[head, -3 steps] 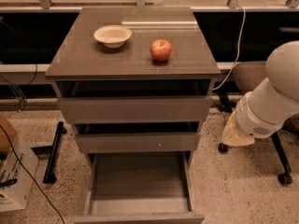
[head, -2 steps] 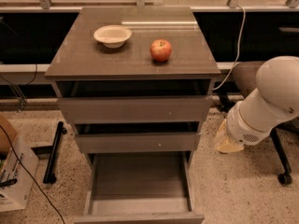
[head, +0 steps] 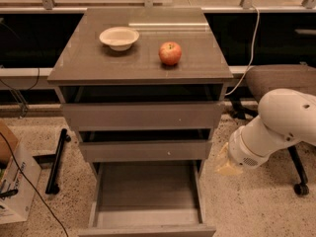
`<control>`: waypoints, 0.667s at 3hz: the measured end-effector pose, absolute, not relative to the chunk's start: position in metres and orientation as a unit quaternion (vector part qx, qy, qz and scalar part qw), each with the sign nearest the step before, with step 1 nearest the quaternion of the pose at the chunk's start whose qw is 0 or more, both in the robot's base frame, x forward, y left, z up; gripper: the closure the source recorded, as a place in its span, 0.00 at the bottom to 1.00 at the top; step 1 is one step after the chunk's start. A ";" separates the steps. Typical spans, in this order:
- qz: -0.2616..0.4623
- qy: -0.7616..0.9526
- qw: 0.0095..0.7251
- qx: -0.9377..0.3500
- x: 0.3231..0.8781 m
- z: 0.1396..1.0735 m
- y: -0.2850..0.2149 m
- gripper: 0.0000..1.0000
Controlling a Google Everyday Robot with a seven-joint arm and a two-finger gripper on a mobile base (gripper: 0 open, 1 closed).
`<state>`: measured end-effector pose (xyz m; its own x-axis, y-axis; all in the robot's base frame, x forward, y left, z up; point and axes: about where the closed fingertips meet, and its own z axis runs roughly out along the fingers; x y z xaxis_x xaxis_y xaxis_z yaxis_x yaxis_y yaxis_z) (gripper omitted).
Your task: Close bottom drawer
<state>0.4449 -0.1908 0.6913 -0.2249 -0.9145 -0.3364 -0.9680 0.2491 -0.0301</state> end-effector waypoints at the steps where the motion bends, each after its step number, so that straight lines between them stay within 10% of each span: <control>1: 0.124 0.781 0.157 -0.592 0.437 0.653 -0.187 1.00; 2: 0.151 0.783 0.161 -0.582 0.429 0.612 -0.183 1.00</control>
Offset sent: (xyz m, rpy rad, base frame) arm -0.0249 0.0122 -0.1307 0.1797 0.0863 -0.0475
